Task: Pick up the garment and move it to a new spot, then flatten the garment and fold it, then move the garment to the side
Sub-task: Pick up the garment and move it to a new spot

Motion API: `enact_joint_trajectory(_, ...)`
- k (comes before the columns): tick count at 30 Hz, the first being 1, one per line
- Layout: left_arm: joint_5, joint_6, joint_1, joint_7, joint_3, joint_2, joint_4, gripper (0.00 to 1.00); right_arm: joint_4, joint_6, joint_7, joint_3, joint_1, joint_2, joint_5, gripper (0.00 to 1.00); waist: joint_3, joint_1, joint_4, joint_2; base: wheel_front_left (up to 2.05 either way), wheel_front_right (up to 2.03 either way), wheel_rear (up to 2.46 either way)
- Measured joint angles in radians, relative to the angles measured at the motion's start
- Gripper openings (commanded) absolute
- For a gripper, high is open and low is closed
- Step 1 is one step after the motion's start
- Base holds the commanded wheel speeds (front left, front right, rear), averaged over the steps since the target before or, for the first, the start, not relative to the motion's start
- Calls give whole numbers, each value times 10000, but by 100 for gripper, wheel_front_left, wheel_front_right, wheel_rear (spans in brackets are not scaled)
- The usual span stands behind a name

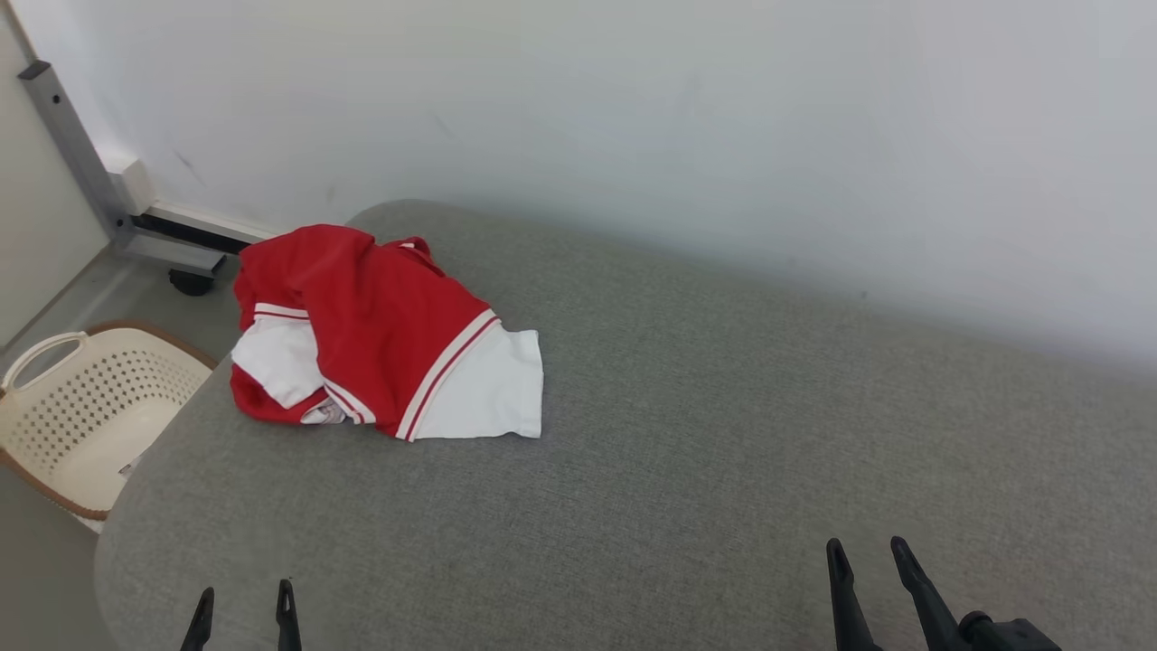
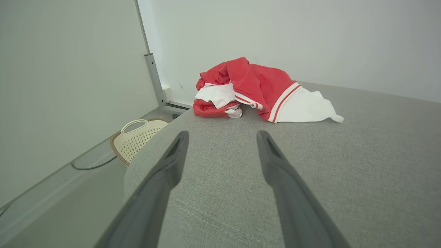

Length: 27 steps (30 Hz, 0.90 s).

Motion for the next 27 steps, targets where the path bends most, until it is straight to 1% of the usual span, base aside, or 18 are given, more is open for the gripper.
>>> enact_joint_trajectory(5,0,8,149,0,48,-4,-42,100,-4,0,0,40,33,0,0,100,-77,0,189,0,0,0,0)
enact_joint_trajectory(18,-59,115,126,0,65,-27,-84,100,-8,0,0,48,145,0,-33,100,-5,0,269,0,0,0,0)
enact_joint_trajectory(22,-234,182,-82,0,203,-36,-67,100,12,0,0,136,87,-2,-75,100,43,0,149,0,0,0,0)
enact_joint_trajectory(27,-516,96,-1069,-2,470,-40,263,100,-13,0,0,370,-142,0,-190,100,165,0,-219,0,0,0,0)
